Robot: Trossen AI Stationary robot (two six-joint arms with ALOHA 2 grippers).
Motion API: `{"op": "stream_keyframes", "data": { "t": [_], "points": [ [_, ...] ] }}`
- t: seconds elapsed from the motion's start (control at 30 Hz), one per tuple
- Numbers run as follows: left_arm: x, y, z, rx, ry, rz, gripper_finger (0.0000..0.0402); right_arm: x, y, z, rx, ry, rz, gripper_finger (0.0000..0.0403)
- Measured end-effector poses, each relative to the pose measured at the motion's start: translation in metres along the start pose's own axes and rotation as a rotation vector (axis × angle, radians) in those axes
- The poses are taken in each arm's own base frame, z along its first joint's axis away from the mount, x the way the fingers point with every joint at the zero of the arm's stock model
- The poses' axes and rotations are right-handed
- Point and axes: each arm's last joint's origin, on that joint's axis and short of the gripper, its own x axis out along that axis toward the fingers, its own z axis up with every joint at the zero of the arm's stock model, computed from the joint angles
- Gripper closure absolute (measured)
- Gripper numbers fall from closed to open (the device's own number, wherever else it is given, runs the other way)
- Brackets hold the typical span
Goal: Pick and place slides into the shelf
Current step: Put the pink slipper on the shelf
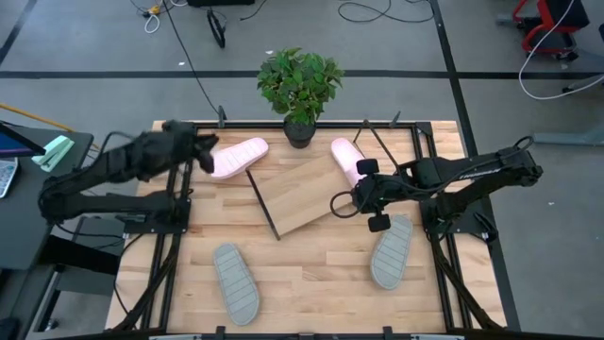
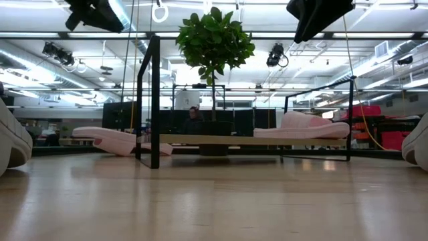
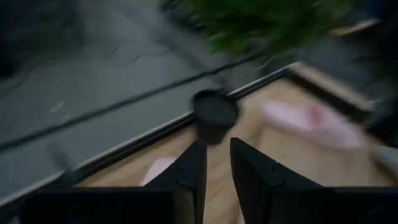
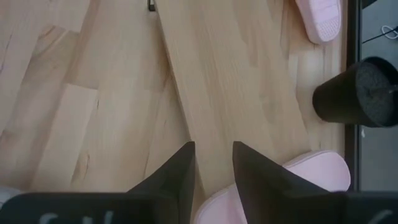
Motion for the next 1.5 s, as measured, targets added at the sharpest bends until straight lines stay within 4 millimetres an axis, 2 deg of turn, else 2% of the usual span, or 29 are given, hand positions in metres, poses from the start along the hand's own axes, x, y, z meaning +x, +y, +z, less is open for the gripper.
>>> {"op": "stream_keyframes", "data": {
  "t": [0.23, 0.37, 0.6, 0.83, 0.93, 1.07, 1.17, 1.33, 1.5],
  "points": [
    [0.033, 0.002, 0.045, -0.008, 0.296, 0.146, 0.0322, 0.000, 0.000, 0.000, 0.000, 0.000, 0.000, 0.0290],
    [0.065, 0.017, 0.055, 0.011, 0.482, 0.249, 0.0321, 0.000, 0.000, 0.000, 0.000, 0.000, 0.000, 0.0290],
    [0.122, 0.069, 0.037, -0.064, 0.886, 0.375, 0.0318, 0.000, 0.000, -0.002, -0.005, 0.021, 0.004, 0.0290],
    [0.159, 0.103, 0.021, -0.217, 1.059, 0.323, 0.0315, 0.000, 0.001, -0.005, 0.000, 0.046, 0.020, 0.0290],
    [0.163, 0.113, 0.014, -0.264, 1.136, 0.301, 0.0316, 0.000, 0.001, -0.005, 0.015, 0.046, 0.026, 0.0290],
    [0.166, 0.122, 0.009, -0.233, 1.191, 0.311, 0.0311, 0.000, 0.001, -0.005, 0.018, 0.046, 0.027, 0.0290],
    [0.169, 0.124, 0.009, -0.198, 1.181, 0.298, 0.0308, 0.000, 0.002, -0.005, 0.016, 0.046, 0.027, 0.0290],
    [0.171, 0.124, 0.011, -0.039, 1.168, 0.197, 0.0316, 0.000, 0.002, -0.005, 0.016, 0.045, 0.027, 0.0290],
    [0.173, 0.122, 0.011, -0.100, 1.152, 0.238, 0.0325, 0.000, 0.002, -0.005, 0.015, 0.045, 0.027, 0.0290]
  ]
}}
